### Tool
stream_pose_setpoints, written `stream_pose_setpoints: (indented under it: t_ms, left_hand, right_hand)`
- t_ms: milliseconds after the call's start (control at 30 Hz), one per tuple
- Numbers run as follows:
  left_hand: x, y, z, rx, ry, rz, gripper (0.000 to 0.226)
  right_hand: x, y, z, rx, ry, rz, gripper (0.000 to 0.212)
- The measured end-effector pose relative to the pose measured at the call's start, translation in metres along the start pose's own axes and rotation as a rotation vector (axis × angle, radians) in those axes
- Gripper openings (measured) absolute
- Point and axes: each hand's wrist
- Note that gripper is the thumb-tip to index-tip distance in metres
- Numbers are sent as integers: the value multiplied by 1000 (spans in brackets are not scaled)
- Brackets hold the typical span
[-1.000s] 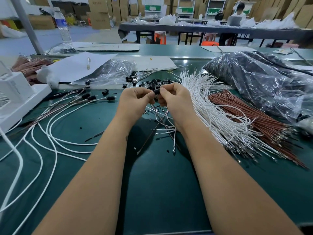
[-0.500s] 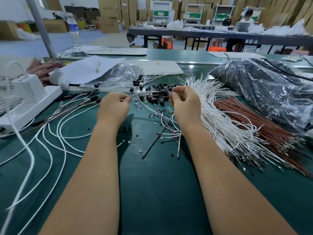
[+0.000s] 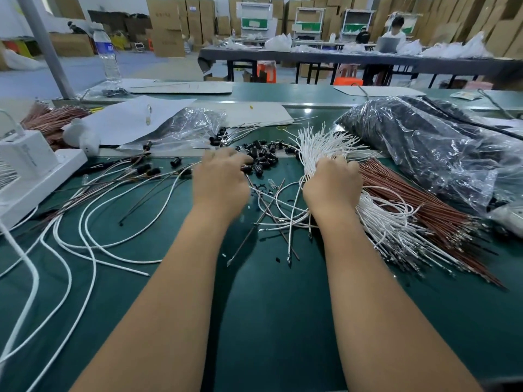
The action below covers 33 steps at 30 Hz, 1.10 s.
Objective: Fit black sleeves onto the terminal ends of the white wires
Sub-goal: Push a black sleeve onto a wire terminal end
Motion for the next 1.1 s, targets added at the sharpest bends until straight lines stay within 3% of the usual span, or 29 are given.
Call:
stream_pose_setpoints:
  t_ms: [100, 200, 400, 533, 600, 667, 767, 933, 1000, 1100]
  left_hand:
    - [-4, -6, -13, -170, 271, -70, 37]
    - [-4, -5, -17, -227, 347, -63, 34]
    - [-5, -4, -18, -375, 244, -57, 43]
    - [-1, -9, -13, -497, -47, -139, 60]
    - [1, -11, -11, -504, -72, -162, 59]
    - [-1, -13, -10, -523, -74, -200, 43]
    - [-5, -20, -7, -616, -110, -187, 20]
    - [-3, -17, -7, -645, -67, -47, 19]
    - [-3, -10, -9, -653, -15, 3, 21]
    - [-1, -1, -8, -674, -68, 51, 21]
  right_hand:
    - [1, -2, -1, 16, -32, -11, 18]
    - [2, -3, -2, 97, -86, -34, 21]
    - [3, 8, 4, 431, -343, -101, 18]
    - [-8, 26, 1, 483, -299, 196, 11]
    - [-15, 35, -1, 522, -259, 376, 10]
    - [-20, 39, -2, 610, -255, 449, 15]
    - [-21, 35, 0, 675, -356, 383, 14]
    - [-10, 27, 10, 547, -711, 69, 11]
    - [-1, 19, 15, 618, -767, -112, 16]
    - [5, 5, 15, 625, -748, -291, 19]
Point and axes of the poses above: each hand's wrist, its own x-axis towards the middle knuckle, its own z-axis out of the back of the hand, y = z × x, and after that the axes turned 9 degrees about -x, right-handed
